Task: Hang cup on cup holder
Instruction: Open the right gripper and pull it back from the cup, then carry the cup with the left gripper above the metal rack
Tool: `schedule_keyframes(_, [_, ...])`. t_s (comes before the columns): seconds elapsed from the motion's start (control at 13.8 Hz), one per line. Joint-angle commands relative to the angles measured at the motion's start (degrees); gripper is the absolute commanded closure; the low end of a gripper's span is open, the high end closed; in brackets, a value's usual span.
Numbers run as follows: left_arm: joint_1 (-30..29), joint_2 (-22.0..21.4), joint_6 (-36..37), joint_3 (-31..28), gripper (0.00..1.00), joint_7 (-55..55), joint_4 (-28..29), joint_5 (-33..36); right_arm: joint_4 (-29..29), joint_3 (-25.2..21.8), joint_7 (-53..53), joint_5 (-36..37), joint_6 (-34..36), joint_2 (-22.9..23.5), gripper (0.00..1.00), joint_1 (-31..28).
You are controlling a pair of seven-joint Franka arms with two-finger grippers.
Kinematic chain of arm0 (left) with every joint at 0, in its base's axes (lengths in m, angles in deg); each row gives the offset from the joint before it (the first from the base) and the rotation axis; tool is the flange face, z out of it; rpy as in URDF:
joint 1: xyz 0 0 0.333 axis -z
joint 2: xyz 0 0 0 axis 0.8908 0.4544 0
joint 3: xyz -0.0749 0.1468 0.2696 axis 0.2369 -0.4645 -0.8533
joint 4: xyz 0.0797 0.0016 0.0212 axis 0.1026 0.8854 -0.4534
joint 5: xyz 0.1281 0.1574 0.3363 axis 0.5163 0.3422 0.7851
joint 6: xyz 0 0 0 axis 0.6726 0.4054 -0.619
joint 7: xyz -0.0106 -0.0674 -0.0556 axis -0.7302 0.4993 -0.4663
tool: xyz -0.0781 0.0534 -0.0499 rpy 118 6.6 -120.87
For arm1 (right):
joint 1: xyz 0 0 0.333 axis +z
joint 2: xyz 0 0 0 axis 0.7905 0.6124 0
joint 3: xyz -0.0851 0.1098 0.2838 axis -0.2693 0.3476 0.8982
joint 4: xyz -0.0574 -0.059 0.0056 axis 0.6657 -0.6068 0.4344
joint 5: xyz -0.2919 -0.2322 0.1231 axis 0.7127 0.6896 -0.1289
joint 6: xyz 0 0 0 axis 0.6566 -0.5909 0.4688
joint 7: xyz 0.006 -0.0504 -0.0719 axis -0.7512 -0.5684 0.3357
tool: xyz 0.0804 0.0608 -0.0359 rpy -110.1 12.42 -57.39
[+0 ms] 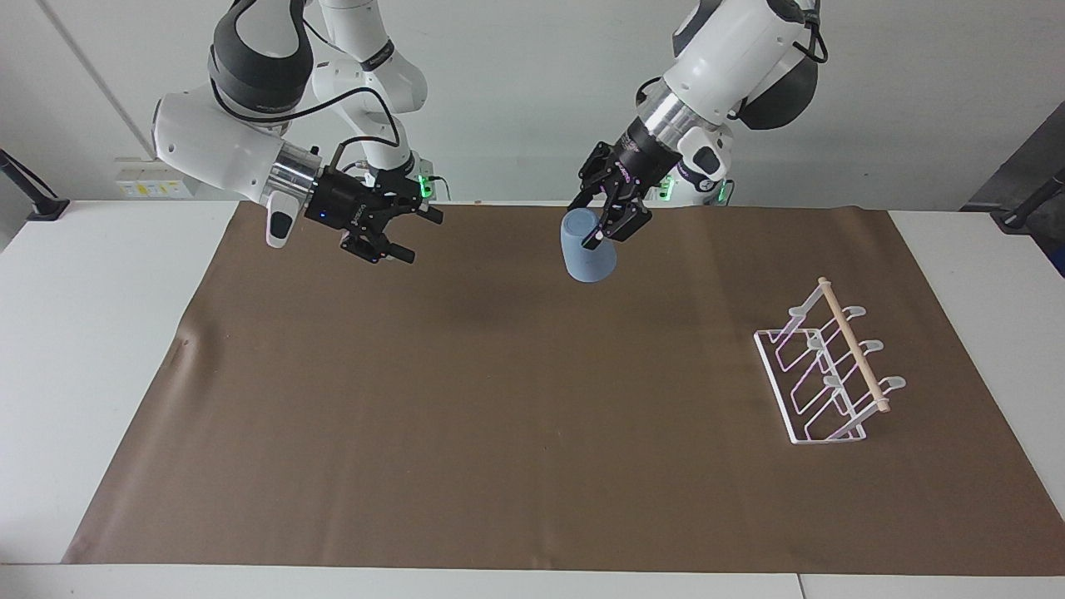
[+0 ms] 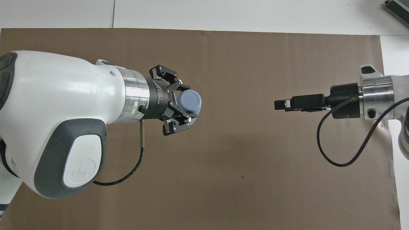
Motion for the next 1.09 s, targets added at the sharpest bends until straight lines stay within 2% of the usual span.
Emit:
schedule_keyframes(0.0, [-0.30,-1.76,0.73,-0.01,1.00,0.88,1.61,0.45,-2.40,0.64,-1.44,7.76,-1.34,-0.69,0.00,-0.59])
schedule_keyframes(0.15, [-1.01,-1.76,0.82,-0.01,1.00,0.88,1.61,0.46,-5.30,0.99,-3.79,19.18,-3.37,-0.78,0.00,0.02])
schedule_keyframes(0.44, [-1.18,-1.76,0.91,-0.01,1.00,1.58,1.70,0.46,-7.15,1.61,-8.73,33.61,-3.98,-0.78,0.00,0.46])
schedule_keyframes(0.58, [-2.49,-1.85,1.26,-0.01,1.00,3.42,1.88,0.46,-7.33,1.78,-10.74,42.84,-6.53,-0.78,0.00,0.55])
schedule_keyframes(0.8, [-6.00,-2.29,2.14,-0.01,1.00,7.02,2.93,0.46,-7.42,1.87,-17.50,49.54,-6.27,-0.69,0.00,0.55])
schedule_keyframes(1.02, [-10.57,-2.38,1.88,0.07,1.00,12.56,3.37,0.37,-9.26,1.70,-21.04,53.32,-2.95,-0.34,0.00,0.11])
